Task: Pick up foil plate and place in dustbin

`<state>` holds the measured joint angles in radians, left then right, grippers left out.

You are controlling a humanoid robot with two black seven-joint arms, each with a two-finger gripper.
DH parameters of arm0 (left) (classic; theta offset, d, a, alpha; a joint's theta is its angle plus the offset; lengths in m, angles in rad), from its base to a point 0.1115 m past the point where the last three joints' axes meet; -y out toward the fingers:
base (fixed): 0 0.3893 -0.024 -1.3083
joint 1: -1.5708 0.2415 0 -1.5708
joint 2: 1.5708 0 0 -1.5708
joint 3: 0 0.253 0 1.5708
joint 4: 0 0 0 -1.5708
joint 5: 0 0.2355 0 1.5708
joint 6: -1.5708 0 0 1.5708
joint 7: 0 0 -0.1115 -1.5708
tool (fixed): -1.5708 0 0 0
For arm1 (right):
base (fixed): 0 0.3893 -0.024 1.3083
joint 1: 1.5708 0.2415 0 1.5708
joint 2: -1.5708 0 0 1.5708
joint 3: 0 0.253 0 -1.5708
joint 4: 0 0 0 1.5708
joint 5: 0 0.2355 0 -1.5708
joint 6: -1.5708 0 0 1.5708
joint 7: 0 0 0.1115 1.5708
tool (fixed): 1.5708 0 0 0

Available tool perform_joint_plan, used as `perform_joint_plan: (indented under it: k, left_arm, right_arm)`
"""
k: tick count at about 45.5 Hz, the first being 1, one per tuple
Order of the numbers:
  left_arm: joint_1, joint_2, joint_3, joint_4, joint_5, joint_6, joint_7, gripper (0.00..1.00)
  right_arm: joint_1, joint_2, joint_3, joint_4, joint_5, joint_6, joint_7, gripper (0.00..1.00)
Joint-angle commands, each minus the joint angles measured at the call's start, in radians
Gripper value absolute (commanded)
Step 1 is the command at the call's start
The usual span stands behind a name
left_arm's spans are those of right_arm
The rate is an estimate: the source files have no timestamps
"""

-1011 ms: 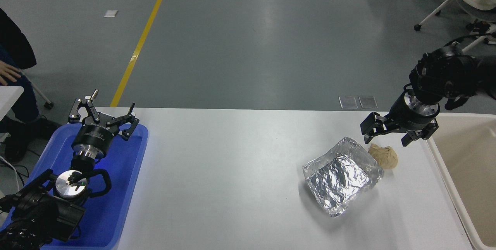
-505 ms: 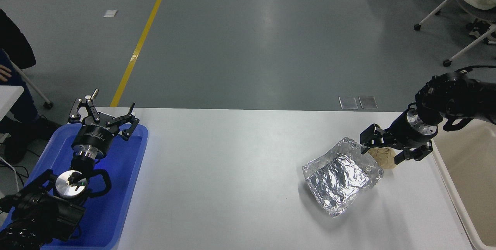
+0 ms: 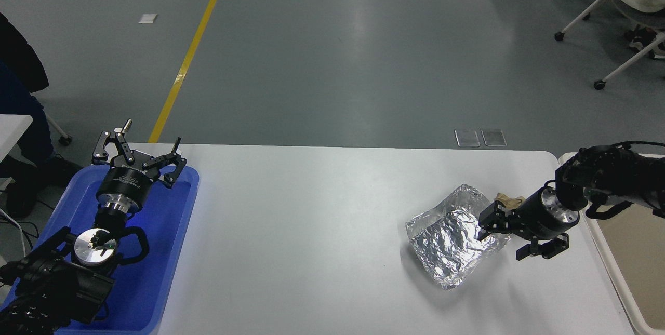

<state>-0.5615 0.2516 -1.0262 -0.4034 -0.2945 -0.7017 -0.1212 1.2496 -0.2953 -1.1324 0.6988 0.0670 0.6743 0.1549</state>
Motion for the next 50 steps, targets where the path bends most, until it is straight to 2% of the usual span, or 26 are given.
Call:
perform_joint_plan:
  k: [1,7,11,17,20,21,24,39,50]
  left_arm:
    - [0.0,0.0,0.0,0.0,0.0,0.001,0.0,1.0]
    - [0.0,0.0,0.0,0.0,0.0,0.001,0.0,1.0]
    - [0.0,0.0,0.0,0.0,0.0,0.001,0.0,1.0]
    - [0.0,0.0,0.0,0.0,0.0,0.001,0.0,1.0]
    - [0.0,0.0,0.0,0.0,0.0,0.001,0.0,1.0]
    - [0.0,0.0,0.0,0.0,0.0,0.001,0.0,1.0]
    - [0.0,0.0,0.0,0.0,0.0,0.001,0.0,1.0]
    - [0.0,0.0,0.0,0.0,0.0,0.001,0.0,1.0]
    - [0.0,0.0,0.0,0.0,0.0,0.001,0.0,1.0]
  right_arm:
    - [-0.073,-0.001,0.055,0.001,0.005,-0.151,-0.002,0.84]
    - [-0.107,0.001,0.062,0.001,0.007,-0.22,-0.003,0.76]
    - [-0.119,0.001,0.072,0.001,0.007,-0.233,-0.003,0.62]
    - [-0.124,-0.001,0.086,0.005,0.005,-0.223,-0.002,0.29]
    - [-0.113,-0.005,0.086,0.028,-0.015,-0.214,0.0,0.07]
    - [-0.111,-0.008,0.086,0.036,-0.019,-0.211,0.0,0.03]
    - [-0.107,-0.025,0.086,0.051,-0.021,-0.208,0.002,0.0]
    - [-0.059,-0.034,0.082,0.088,-0.038,-0.174,0.002,0.0]
    - [0.145,-0.12,0.08,0.212,-0.223,-0.038,0.002,0.0]
